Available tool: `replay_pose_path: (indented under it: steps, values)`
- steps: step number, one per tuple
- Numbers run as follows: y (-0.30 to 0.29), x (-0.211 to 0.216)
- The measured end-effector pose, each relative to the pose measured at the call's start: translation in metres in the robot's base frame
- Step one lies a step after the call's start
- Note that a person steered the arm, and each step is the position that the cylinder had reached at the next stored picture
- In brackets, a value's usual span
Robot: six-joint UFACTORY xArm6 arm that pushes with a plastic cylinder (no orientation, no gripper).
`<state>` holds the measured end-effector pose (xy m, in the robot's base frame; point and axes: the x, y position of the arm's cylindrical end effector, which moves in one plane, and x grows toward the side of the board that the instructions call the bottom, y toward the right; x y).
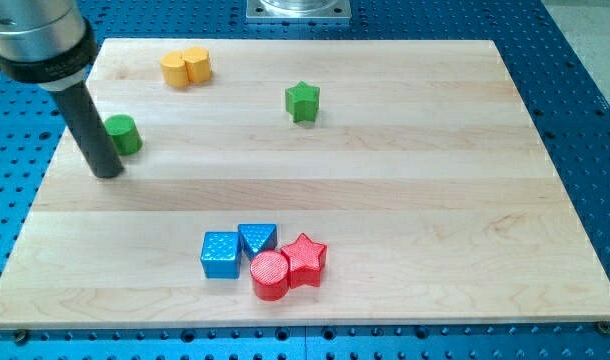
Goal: Move the green circle to the right of the hexagon
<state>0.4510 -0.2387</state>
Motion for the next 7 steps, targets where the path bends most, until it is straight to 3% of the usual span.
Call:
replay_pose_path:
  steps: [2,3,4,5,6,7]
  values:
    - [0.051,-0.094]
    - [0.039,-0.093]
    - [0.102,-0.118]
    - [0.055,-0.118]
    - [0.052,-0.140]
    - [0.103,-0.142]
